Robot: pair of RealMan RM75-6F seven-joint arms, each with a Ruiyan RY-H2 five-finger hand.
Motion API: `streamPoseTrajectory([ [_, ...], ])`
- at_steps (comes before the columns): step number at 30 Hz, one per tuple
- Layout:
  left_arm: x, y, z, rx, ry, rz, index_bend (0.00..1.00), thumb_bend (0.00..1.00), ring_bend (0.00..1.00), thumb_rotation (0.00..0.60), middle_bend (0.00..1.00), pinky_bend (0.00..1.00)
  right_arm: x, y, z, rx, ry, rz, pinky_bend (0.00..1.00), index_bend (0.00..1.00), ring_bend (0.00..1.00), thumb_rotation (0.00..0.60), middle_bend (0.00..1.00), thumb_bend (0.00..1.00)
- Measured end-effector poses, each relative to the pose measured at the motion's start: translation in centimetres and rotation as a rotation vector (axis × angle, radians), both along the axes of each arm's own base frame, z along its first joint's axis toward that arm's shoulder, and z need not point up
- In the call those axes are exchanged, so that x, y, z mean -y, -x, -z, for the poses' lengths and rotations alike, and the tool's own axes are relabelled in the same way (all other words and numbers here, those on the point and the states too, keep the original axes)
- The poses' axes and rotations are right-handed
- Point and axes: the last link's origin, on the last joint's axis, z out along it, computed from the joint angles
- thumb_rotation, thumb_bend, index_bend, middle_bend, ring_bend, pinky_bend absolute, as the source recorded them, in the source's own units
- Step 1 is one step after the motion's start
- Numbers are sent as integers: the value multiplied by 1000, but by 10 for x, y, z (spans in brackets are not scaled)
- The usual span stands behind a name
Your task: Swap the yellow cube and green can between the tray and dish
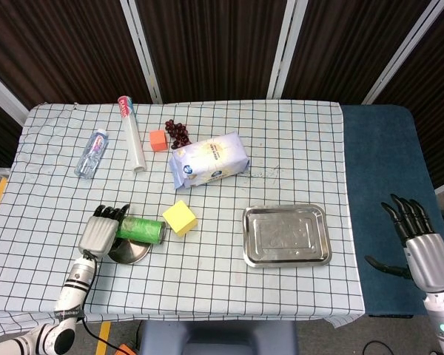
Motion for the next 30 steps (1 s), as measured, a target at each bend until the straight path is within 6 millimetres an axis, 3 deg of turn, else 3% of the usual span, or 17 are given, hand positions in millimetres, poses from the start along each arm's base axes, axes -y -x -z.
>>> streamPoseTrajectory([
  [5,-2,-3,-1,10,-52,60,436,503,536,600,575,502,0,0,0,0,-6,2,32,205,0,600,24,81],
  [8,-1,-6,-8,25,-120,82,481,525,564,600,601,531,-1,0,0,7,-13,-1,32,207,0,600,25,81],
  [12,5,-17,-17,52,-177,104,498,532,569,600,605,543,-2,-1,-1,13,-21,-12,32,208,0,600,24,81],
  [18,36,-50,-19,108,-124,178,483,530,568,600,603,543,-2,-1,-3,17,-24,-20,32,208,0,600,23,81],
  [24,77,-71,6,83,38,264,476,523,561,600,593,543,-4,-1,-6,36,-20,-34,32,208,0,600,21,81],
  [30,88,-86,45,78,126,285,463,515,530,600,557,534,-6,0,-8,43,-33,-46,32,208,0,600,21,81],
])
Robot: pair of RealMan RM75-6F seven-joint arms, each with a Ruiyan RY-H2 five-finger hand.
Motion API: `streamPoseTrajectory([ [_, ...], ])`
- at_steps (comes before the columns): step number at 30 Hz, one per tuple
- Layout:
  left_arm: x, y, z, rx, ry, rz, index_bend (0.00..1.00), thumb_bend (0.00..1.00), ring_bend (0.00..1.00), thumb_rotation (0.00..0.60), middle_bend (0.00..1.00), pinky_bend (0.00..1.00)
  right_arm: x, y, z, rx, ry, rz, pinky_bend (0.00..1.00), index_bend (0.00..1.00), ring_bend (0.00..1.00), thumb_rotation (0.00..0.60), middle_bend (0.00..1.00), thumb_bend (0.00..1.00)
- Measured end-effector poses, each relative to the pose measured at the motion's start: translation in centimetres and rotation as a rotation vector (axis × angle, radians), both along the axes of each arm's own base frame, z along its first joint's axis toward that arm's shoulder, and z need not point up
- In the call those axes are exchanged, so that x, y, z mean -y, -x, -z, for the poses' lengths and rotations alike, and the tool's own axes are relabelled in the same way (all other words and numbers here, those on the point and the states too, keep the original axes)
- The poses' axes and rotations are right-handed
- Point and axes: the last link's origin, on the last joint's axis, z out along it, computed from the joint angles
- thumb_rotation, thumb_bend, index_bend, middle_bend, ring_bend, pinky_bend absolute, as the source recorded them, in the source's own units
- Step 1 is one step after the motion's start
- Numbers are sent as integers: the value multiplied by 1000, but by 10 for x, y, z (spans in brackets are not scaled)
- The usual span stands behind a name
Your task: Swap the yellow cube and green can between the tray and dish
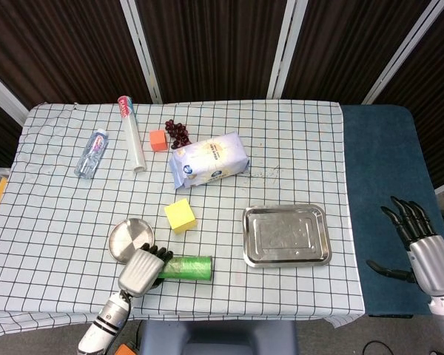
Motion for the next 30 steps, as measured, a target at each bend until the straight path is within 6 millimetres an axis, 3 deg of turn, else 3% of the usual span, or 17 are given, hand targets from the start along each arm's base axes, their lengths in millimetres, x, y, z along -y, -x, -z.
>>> streamPoseTrajectory([
  [4,-4,-4,16,-10,6,-8,393,503,457,600,472,493,1,1,-2,1,-4,4,32,209,0,600,21,81],
  [7,-6,-5,18,-20,-19,-19,273,484,360,600,348,406,0,0,-2,6,-8,1,32,210,0,600,21,81],
  [10,-5,-6,20,-36,-32,-37,59,454,159,600,135,241,-1,0,-2,10,-5,-4,32,210,0,600,21,81],
  [13,-2,-10,19,-33,-21,-55,0,410,8,600,3,132,0,0,-2,9,-4,0,32,210,0,600,21,81],
  [25,15,-27,-15,-6,23,-83,0,374,0,600,0,107,0,0,-1,11,-9,2,32,215,0,600,21,81],
  [30,0,-36,-32,23,-44,-49,0,370,0,600,0,106,0,-1,0,7,-19,0,32,216,0,600,21,81],
])
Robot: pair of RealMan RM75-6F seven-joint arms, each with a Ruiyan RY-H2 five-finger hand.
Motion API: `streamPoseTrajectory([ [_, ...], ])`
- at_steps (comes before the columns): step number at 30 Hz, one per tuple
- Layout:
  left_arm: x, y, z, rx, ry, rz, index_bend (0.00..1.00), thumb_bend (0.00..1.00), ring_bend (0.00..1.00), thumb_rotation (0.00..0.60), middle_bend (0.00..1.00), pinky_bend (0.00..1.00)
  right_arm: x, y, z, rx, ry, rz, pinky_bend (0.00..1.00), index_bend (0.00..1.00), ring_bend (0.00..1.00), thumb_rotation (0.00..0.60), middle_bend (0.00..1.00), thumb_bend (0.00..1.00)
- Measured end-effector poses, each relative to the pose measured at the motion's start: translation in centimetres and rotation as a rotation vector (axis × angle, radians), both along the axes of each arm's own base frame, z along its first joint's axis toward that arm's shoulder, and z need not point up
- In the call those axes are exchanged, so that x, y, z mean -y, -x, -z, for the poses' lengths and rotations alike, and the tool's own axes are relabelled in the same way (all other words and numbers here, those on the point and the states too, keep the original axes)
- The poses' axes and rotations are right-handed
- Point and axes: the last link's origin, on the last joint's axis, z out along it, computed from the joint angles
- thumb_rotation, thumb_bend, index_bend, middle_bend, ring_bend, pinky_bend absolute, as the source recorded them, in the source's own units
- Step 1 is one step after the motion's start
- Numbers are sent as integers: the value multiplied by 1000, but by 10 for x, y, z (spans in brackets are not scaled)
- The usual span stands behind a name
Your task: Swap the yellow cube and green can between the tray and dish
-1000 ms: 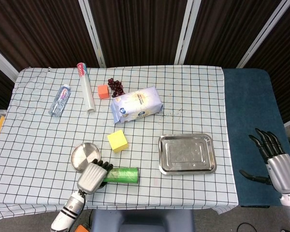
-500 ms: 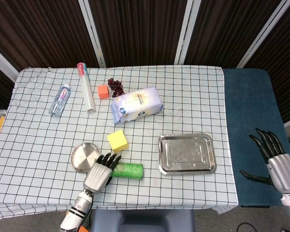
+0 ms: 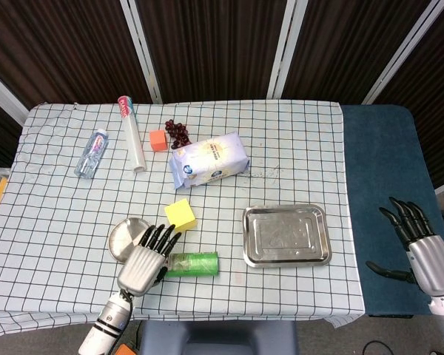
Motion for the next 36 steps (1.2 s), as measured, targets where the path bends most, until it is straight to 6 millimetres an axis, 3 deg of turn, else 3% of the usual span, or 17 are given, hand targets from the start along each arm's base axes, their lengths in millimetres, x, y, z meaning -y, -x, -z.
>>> streamPoseTrajectory([
  [6,-36,-9,2,-5,-56,23,0,362,0,600,0,103,-1,0,1,-5,-11,-2,32,216,0,600,21,81],
  [16,-89,-15,33,-103,-19,-43,0,362,0,600,0,98,-1,0,1,-4,-15,-3,32,216,0,600,21,81],
  [30,-121,-16,54,-155,1,-138,0,362,7,600,2,98,-3,0,0,4,-22,-6,32,218,0,600,21,81],
  [34,-125,-10,57,-166,6,-159,0,366,92,600,76,137,-3,0,0,3,-27,-8,32,223,0,600,20,81],
  [36,-126,-9,57,-166,2,-161,2,374,178,600,169,216,-3,1,1,1,-28,-6,32,227,0,600,21,81],
])
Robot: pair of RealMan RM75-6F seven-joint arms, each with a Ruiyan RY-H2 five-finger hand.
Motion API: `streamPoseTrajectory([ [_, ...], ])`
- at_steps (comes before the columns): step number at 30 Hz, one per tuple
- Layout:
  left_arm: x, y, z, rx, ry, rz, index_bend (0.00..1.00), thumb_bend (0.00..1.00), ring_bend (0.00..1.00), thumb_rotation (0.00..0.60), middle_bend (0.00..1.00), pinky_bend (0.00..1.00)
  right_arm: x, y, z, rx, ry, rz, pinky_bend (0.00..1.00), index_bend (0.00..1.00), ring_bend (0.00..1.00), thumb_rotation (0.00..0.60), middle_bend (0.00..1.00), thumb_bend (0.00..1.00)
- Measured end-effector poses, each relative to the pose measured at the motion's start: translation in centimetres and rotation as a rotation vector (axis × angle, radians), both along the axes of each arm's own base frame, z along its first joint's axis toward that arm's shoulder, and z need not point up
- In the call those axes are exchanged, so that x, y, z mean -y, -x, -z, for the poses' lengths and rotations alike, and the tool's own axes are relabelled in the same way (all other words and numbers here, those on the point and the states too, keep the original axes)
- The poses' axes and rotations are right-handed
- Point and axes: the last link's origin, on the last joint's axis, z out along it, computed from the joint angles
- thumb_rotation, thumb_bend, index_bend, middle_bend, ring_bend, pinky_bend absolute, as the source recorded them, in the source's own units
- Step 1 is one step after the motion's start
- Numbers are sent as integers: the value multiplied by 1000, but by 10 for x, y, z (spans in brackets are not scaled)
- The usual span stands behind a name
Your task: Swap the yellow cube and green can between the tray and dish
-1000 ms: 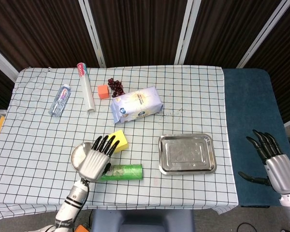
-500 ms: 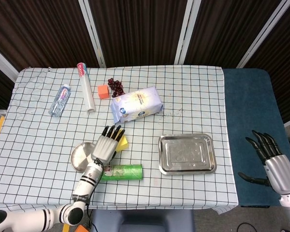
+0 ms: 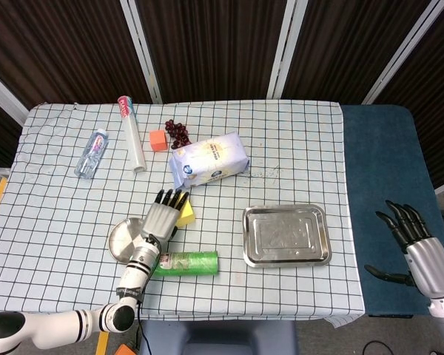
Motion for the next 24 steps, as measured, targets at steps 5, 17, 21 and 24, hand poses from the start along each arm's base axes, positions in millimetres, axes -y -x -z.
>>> streamPoseTrajectory([
  [5,-1,1,0,18,-16,24,168,411,407,600,403,469,1,0,1,-6,-1,4,32,235,0,600,21,81],
  [17,0,1,-16,82,-106,136,382,452,562,600,546,662,2,1,1,-11,-5,10,32,252,0,600,21,81],
  [21,7,7,-35,78,-128,151,383,450,562,600,543,662,3,1,1,-11,-5,12,32,252,0,600,21,81],
  [24,18,22,-55,43,-144,156,383,450,562,600,539,662,3,1,1,-13,-2,15,32,253,0,600,21,81],
])
